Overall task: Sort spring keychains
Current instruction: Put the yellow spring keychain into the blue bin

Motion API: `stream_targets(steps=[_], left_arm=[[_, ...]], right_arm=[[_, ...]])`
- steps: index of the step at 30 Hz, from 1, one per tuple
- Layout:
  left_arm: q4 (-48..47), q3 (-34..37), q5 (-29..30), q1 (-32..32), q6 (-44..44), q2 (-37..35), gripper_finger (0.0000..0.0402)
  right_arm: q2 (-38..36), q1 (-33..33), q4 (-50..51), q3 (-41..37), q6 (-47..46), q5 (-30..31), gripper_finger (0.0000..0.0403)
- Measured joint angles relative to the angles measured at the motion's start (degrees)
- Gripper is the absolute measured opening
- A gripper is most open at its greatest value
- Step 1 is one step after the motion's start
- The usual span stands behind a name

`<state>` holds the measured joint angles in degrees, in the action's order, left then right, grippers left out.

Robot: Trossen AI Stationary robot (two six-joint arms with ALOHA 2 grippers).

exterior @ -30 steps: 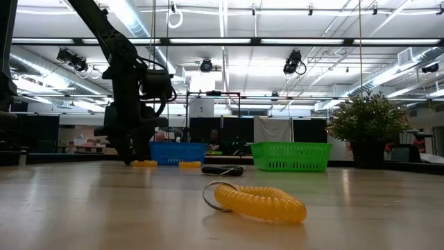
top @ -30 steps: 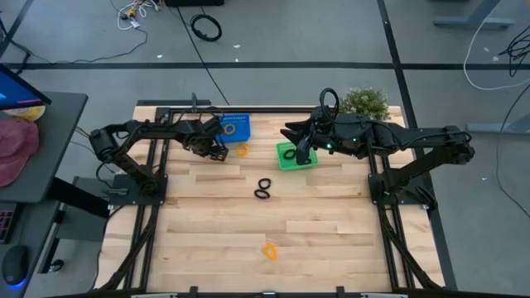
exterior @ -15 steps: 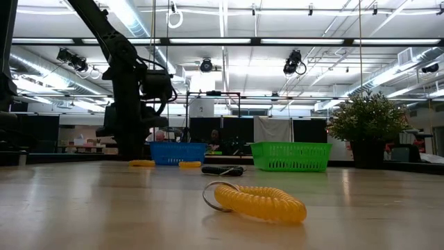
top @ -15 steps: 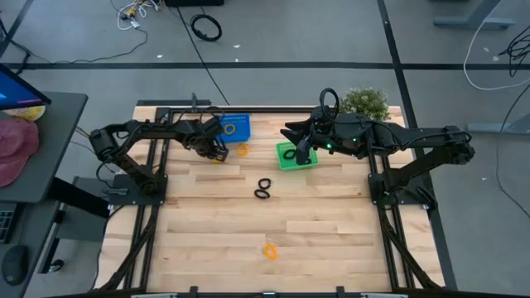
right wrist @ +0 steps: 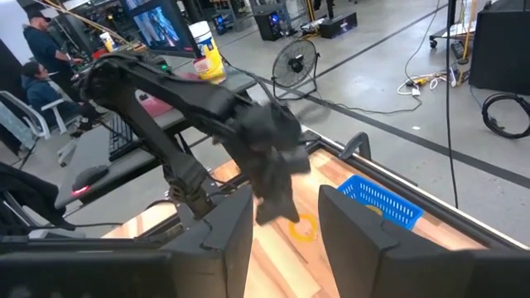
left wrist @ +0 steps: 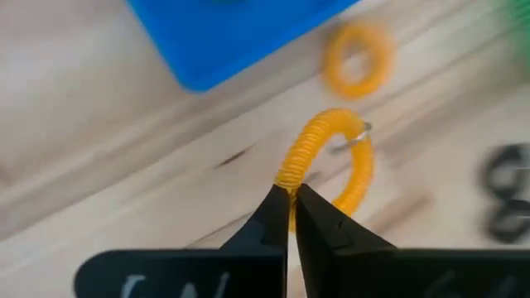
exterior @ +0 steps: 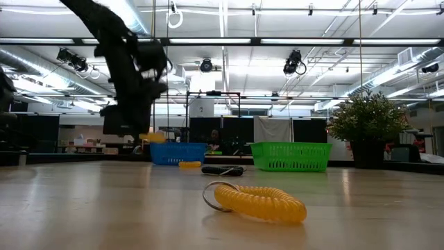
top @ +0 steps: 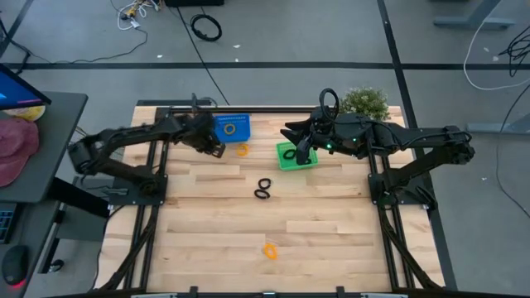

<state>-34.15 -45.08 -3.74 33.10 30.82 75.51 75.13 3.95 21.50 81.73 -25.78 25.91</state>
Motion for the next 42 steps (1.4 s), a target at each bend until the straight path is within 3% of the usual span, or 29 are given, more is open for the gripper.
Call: stream_targets(steps=[8,14,19,24,33,42], left_arm=[[3.1,-5.5,-0.6,0.0,-3.3,-17.9,0.0006],[17.7,-7.3,-1.8,0.0,-5.5,-28.4,0.0005],[31.7,-7.3,-9.0,-1.4,-12.9,-33.2,0.0005],[38.8,-7.3,-13.3,-4.6,-16.2,-33.5,0.0005],[42.1,-7.3,-8.7,-11.1,-17.7,-27.6,0.0005],[44.1,-7.3,-2.3,-12.1,-16.4,-21.6,0.0005]], right_arm=[[0.0,-0.8,0.0,0.0,1.2,0.0,0.0139],[0.0,-2.1,0.0,0.0,1.2,-1.2,0.0139],[0.0,-2.5,0.0,0.0,1.2,-1.6,0.0139],[0.0,-2.5,0.0,0.0,1.2,-1.6,0.0139],[0.0,-2.5,0.0,0.0,1.2,-1.6,0.0139],[0.0,-2.5,0.0,0.0,1.0,-1.6,0.0139]])
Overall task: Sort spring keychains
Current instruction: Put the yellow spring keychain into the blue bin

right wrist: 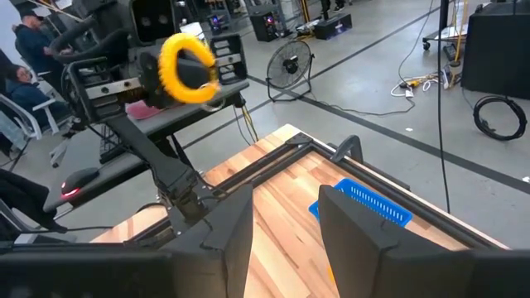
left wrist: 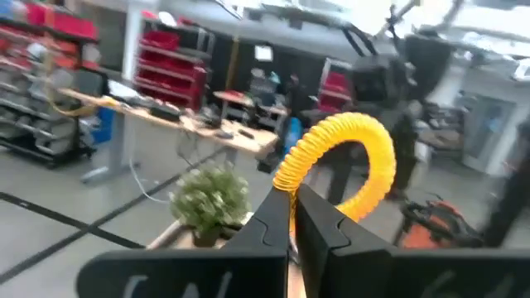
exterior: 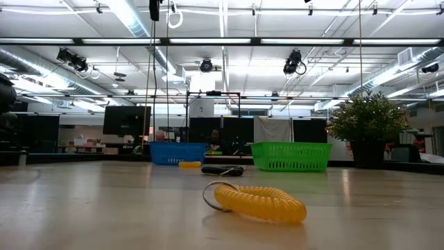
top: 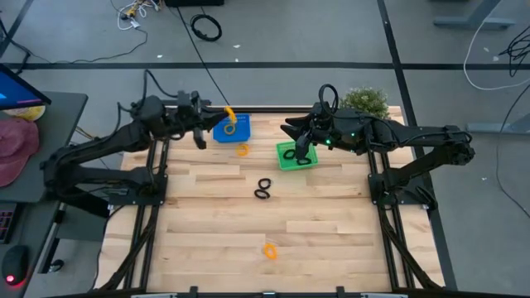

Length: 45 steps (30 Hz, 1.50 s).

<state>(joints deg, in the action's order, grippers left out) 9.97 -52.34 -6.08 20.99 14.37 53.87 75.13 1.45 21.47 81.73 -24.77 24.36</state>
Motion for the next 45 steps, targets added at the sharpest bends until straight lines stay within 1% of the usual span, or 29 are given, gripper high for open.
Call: stream_targets(steps=[3,7,8,10,13,15,17,19,21,24,27,34,36,38,41,45], left_arm=[[4.4,-0.2,6.7,0.0,1.1,1.8,0.0005],[4.8,-3.7,15.1,-0.7,-0.4,5.5,0.0005],[4.2,-4.8,18.2,-1.3,-0.8,6.6,0.0005],[3.1,-7.7,26.9,-3.0,-1.1,9.4,0.0005],[-0.3,-12.6,42.2,-5.6,-2.3,13.7,0.0005],[-2.1,-16.4,53.1,-7.4,-4.0,16.9,0.0005],[-2.8,-19.9,62.1,-8.7,-7.4,19.9,0.0005],[-2.6,-23.2,68.2,-9.8,-11.6,22.5,0.0005],[-2.7,-25.6,71.6,-10.2,-14.1,24.7,0.0005],[-2.7,-27.2,73.4,-10.0,-14.7,26.7,0.0005],[-2.8,-27.5,73.8,-8.8,-14.9,27.5,0.0005],[-3.6,-27.5,73.5,-2.3,-15.5,27.6,0.0005],[-5.9,-27.6,70.3,0.3,-15.1,27.6,0.0005],[-10.6,-27.6,67.0,3.3,-12.0,27.6,0.0005],[-20.5,-27.6,61.9,7.9,-1.9,27.6,0.0005],[-31.8,-27.6,51.1,13.5,9.1,27.6,0.0005]], right_arm=[[0.0,0.0,0.0,0.0,0.0,0.0,0.0139],[0.0,0.0,0.0,0.0,0.0,0.0,0.0139],[0.0,0.0,0.0,0.0,0.0,0.0,0.0139],[0.0,0.0,0.0,0.0,0.0,0.0,0.0139],[0.0,0.0,0.0,0.0,-0.2,0.0,0.0139],[0.0,0.0,0.0,0.0,-0.2,0.0,0.0139],[0.0,0.0,0.0,0.0,-0.2,0.0,0.0139],[0.0,0.0,0.0,0.0,-0.3,0.0,0.0139],[0.0,0.0,0.0,0.0,-0.4,0.0,0.0139],[0.0,0.0,0.0,0.0,-0.4,0.0,0.0139],[0.0,0.0,0.0,0.0,-0.4,0.0,0.0139],[0.0,0.0,0.0,0.0,-0.4,0.0,0.0139],[0.0,0.0,0.0,0.0,-0.4,0.0,0.0139],[0.0,0.0,0.0,0.0,-0.4,0.0,0.0139],[0.0,0.0,0.0,0.0,-0.4,0.0,0.0139],[0.0,0.0,0.0,0.0,-0.4,-0.6,0.0139]])
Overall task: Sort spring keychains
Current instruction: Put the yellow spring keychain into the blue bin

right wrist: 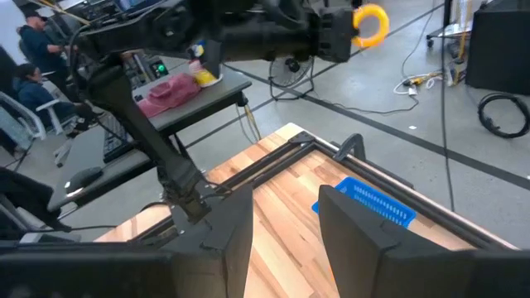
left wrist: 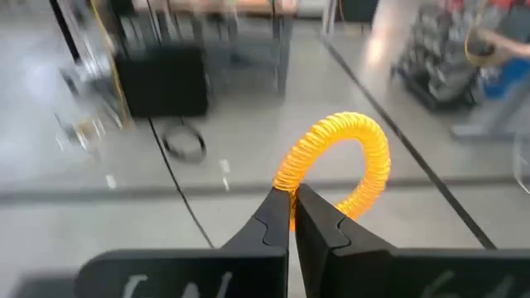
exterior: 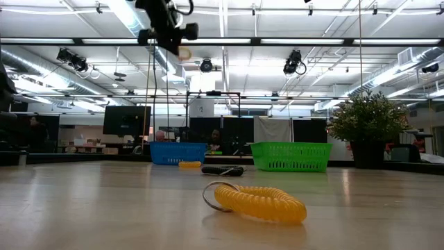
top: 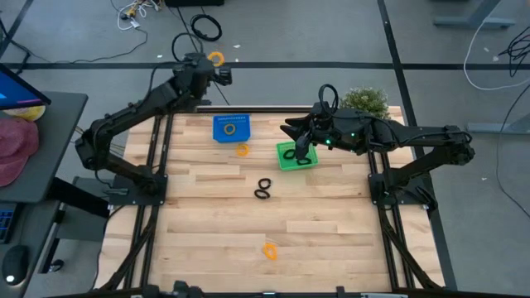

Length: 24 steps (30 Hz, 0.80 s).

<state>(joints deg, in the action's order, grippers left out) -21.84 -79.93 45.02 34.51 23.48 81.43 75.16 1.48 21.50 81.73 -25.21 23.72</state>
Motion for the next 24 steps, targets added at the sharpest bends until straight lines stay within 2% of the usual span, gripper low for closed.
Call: stream_targets(steps=[4,8,10,15,19,24], left_arm=[[-8.2,0.0,-9.0,3.7,5.5,0.0,0.0005],[-17.1,0.0,-20.9,7.9,9.2,0.3,0.0005],[-21.9,0.0,-24.4,9.0,10.2,1.1,0.0005],[-28.4,0.1,-27.2,9.2,9.9,3.6,0.0005],[-28.3,0.1,-30.5,8.2,10.0,6.3,0.0005],[-28.4,0.0,-31.3,5.9,10.1,10.9,0.0005]], right_arm=[[0.0,0.0,0.0,0.0,0.0,-0.7,0.0139],[0.0,0.0,0.0,0.0,0.0,-0.8,0.0139],[0.0,0.0,0.0,0.0,0.0,-0.8,0.0139],[0.0,0.0,0.0,0.0,0.0,-0.7,0.0139],[0.0,0.0,0.0,0.0,0.0,-0.7,0.0139],[0.0,0.1,0.0,0.0,-0.2,-0.7,0.0139]])
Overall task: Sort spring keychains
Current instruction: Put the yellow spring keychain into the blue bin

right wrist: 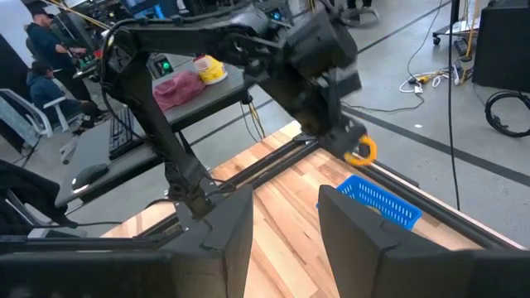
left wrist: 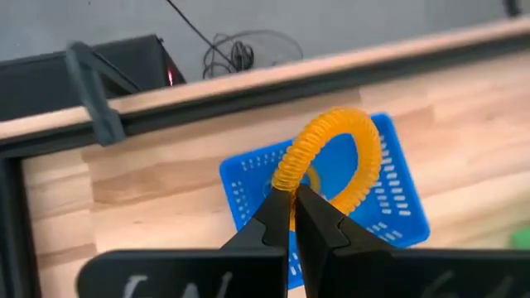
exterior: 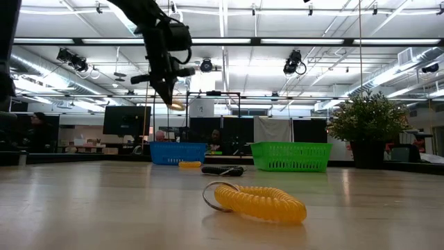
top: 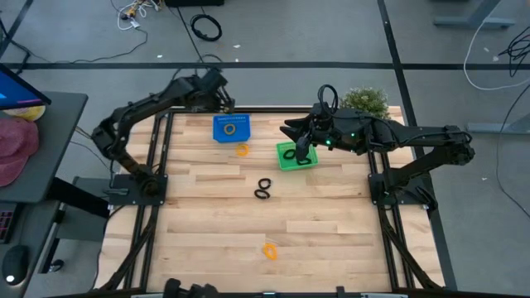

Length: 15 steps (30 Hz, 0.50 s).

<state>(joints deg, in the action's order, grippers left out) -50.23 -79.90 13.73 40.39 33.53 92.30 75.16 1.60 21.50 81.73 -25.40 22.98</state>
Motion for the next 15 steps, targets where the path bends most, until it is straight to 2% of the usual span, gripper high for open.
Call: stream_targets(steps=[15], left_arm=[[-1.1,0.0,-2.0,-4.4,-2.8,11.9,0.0005]], right_arm=[[0.0,0.0,0.0,0.0,-1.1,0.0,0.0139]])
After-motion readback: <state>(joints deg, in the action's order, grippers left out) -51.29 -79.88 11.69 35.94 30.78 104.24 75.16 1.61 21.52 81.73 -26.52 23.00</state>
